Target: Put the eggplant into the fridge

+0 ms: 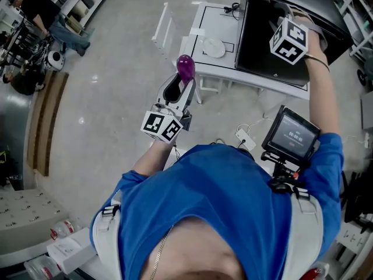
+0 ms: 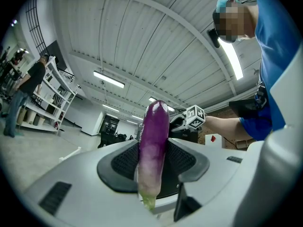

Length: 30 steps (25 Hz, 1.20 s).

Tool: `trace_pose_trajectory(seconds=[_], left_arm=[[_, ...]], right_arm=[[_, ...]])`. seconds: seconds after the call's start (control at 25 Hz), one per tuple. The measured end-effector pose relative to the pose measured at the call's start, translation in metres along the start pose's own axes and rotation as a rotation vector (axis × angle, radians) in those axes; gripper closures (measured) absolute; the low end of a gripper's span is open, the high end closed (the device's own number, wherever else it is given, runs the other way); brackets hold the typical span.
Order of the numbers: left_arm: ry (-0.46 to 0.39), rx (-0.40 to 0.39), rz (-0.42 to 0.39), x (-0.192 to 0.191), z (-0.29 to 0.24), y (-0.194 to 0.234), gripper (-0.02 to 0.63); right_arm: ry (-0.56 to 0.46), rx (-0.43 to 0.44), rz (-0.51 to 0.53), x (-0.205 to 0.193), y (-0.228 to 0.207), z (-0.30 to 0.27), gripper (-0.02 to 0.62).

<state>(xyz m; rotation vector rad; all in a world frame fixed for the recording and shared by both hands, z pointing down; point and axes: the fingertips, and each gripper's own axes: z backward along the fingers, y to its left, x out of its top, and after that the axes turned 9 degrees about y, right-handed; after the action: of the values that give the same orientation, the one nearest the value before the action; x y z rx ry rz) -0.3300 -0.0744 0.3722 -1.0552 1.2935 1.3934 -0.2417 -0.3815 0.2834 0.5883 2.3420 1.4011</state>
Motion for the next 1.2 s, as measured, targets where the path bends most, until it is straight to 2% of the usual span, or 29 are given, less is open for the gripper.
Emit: trace_pose_trajectory(seconds=[0.48, 0.6, 0.84, 1.2], left_arm=[[0.003, -0.002, 0.01, -0.002, 0.0, 0.0, 0.41], [0.004, -0.003, 0.012, -0.002, 0.0, 0.0, 0.41], [0.009, -0.011, 0.025, -0.011, -0.002, 0.01, 0.41], [0.013, -0.081, 0.015, 0.001, 0.015, -0.037, 0.41]], right_arm=[[0.037, -0.011, 0.002, -0.003, -0.003, -0.004, 0.461], [0.036, 0.009, 0.007, -0.004, 0.0, 0.002, 0.466], [-0.034, 0.035, 0.046, -0.004, 0.03, 0.042, 0.468], [-0.104, -0.018, 0.051, -0.023, 0.057, 0.131, 0.467]])
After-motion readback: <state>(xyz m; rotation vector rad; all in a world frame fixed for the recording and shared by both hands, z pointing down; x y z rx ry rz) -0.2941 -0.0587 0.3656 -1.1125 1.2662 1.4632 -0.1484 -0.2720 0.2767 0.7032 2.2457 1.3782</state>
